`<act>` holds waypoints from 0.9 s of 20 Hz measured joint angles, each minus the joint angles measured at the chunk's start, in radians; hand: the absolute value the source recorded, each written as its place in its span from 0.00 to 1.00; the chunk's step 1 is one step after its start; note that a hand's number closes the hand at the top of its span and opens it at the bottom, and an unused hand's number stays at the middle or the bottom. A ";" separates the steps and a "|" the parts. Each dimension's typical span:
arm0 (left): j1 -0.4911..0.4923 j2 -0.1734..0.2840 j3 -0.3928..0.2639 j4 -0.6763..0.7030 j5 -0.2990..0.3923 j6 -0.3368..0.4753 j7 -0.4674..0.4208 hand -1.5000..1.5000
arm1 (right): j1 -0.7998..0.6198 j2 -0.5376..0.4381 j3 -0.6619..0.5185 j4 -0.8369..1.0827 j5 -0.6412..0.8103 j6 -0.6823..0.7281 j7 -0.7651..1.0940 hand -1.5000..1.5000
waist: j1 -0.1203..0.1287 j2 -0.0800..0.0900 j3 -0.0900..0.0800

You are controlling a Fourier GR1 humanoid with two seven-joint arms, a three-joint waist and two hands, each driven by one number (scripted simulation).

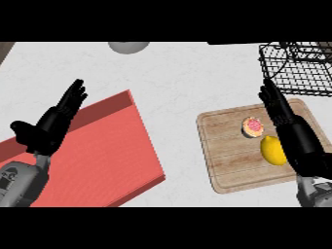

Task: Pick the lemon from the cutting board and place it in the tiered basket

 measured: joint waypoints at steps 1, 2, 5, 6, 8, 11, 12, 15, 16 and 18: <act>-0.006 0.002 0.002 -0.005 -0.011 0.010 0.008 0.50 | 0.016 -0.003 -0.025 -0.005 -0.022 0.015 -0.031 1.00 | 0.005 0.006 -0.004; -0.004 0.009 0.007 -0.010 -0.028 0.031 0.012 0.50 | 0.040 -0.005 -0.047 -0.023 -0.052 0.035 -0.063 1.00 | 0.008 0.010 -0.006; 0.005 0.047 0.033 0.002 -0.074 0.096 0.023 0.50 | 0.084 0.009 -0.129 -0.047 -0.177 0.119 -0.188 1.00 | 0.012 0.016 -0.008; 0.008 0.064 0.045 0.013 -0.091 0.121 0.027 0.50 | 0.096 0.016 -0.155 -0.058 -0.225 0.155 -0.227 1.00 | 0.009 0.017 -0.008; 0.021 0.077 0.056 0.024 -0.099 0.141 0.034 0.50 | 0.126 0.044 -0.227 -0.026 -0.245 0.089 -0.249 0.00 | -0.010 0.017 0.001; 0.031 0.083 0.059 0.021 -0.126 0.183 0.048 0.50 | 0.204 0.046 -0.346 0.095 -0.281 0.053 -0.286 0.00 | -0.002 0.025 -0.004; 0.032 0.080 0.057 0.014 -0.138 0.200 0.055 0.50 | 0.230 0.050 -0.382 0.121 -0.305 0.065 -0.311 0.00 | 0.001 0.025 -0.005; 0.039 0.075 0.049 -0.013 -0.164 0.227 0.090 0.50 | 0.306 0.027 -0.478 0.207 -0.365 0.175 -0.410 0.00 | 0.012 0.025 -0.009; 0.048 0.072 0.042 -0.037 -0.178 0.241 0.107 0.50 | 0.322 0.010 -0.506 0.235 -0.377 0.213 -0.433 0.00 | 0.017 0.025 -0.011; 0.050 0.065 0.039 -0.050 -0.194 0.253 0.123 0.50 | 0.360 -0.041 -0.542 0.260 -0.373 0.284 -0.466 0.00 | 0.020 0.026 -0.013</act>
